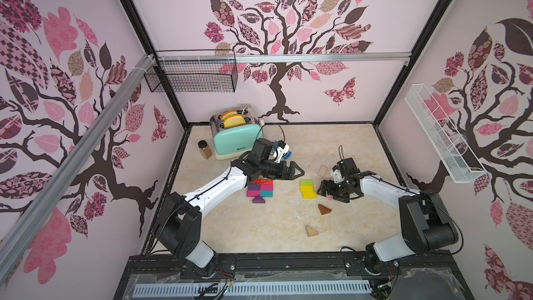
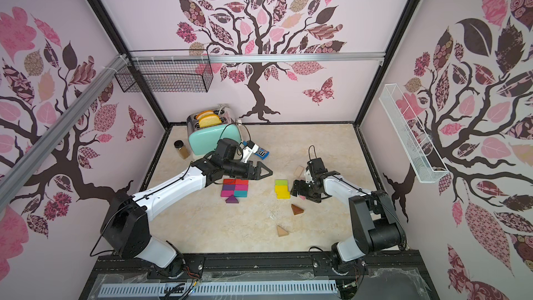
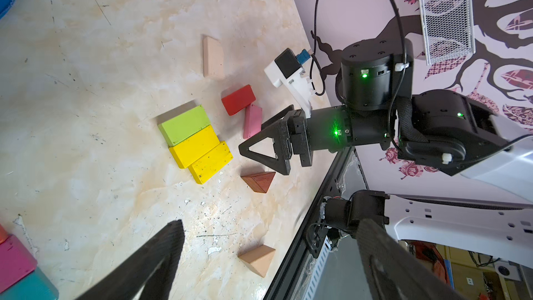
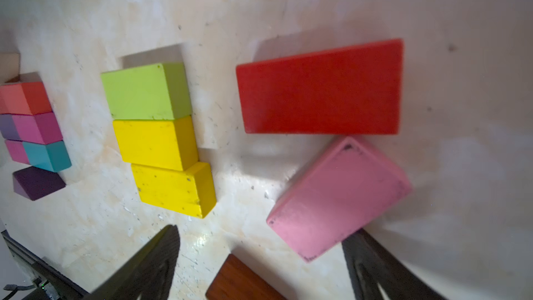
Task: Assemble a piece of candy with building blocks
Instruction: Adjust the building block at the center of the board.
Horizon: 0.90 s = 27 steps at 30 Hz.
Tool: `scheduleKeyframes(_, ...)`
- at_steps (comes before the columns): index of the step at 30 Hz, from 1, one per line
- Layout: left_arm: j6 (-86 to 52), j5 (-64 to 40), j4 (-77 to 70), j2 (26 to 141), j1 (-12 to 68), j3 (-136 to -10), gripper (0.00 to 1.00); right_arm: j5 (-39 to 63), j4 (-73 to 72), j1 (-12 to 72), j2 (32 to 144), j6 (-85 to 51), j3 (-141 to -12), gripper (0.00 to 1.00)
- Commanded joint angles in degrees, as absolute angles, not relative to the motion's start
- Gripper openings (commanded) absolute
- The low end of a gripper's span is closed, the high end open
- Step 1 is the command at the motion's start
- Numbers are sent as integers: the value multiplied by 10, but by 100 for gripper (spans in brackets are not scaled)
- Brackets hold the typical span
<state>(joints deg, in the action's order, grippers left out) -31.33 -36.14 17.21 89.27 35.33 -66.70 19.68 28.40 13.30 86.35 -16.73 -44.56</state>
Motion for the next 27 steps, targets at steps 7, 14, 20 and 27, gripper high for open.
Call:
scheduleKeyframes(7,-310,-362,169,901,352,-668,98,214,225,131,894,-189,-459,91)
scheduleKeyframes(14,-311,-355,176,901,352,-662,98,192,240,133,848,-185,-448,90)
scheduleKeyframes(20,-305,-336,207,887,351,-653,98,117,331,133,776,-135,-483,90)
scheduleKeyframes(27,-299,-310,247,832,347,-627,98,38,361,133,913,-57,-659,91)
